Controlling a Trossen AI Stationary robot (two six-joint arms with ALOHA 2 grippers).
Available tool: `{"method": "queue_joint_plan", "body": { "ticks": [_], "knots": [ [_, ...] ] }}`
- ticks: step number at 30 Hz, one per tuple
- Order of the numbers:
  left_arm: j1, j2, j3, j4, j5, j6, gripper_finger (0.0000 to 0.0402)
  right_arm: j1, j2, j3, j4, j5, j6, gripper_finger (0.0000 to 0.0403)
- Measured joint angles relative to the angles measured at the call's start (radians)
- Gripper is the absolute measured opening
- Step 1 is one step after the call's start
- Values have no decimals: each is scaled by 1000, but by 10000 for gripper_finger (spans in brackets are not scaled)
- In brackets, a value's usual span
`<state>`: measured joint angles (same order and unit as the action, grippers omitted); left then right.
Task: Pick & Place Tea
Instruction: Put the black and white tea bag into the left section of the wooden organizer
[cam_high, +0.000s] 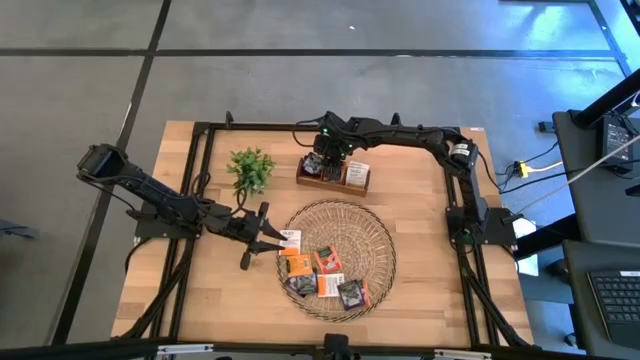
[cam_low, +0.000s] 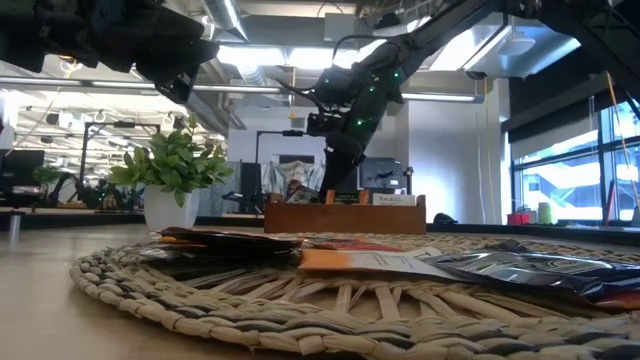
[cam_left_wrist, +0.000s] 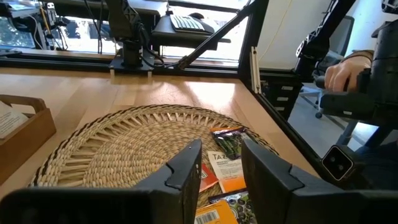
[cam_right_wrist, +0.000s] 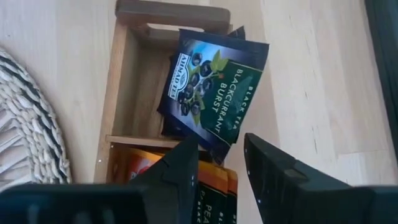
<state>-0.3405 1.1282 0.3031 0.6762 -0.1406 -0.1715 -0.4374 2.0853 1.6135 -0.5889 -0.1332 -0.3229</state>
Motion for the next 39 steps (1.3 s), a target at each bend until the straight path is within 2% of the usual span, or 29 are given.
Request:
{"method": "queue_joint_plan", "body": {
  "ticks": [10, 20, 28, 34, 39],
  "knots": [
    [0, 0, 0, 0, 0, 0, 107, -7, 0, 0, 24, 8, 3, 87],
    [0, 0, 0, 0, 0, 1, 110, -8, 1, 0, 22, -58, 8, 86],
    [0, 0, 0, 0, 0, 1, 109, -8, 1, 0, 19, -66, 8, 86],
    [0, 0, 0, 0, 0, 1, 110, -8, 1, 0, 24, -197, 5, 75],
    [0, 0, 0, 0, 0, 1, 107, -7, 1, -1, 47, -183, 0, 66]
  ]
}}
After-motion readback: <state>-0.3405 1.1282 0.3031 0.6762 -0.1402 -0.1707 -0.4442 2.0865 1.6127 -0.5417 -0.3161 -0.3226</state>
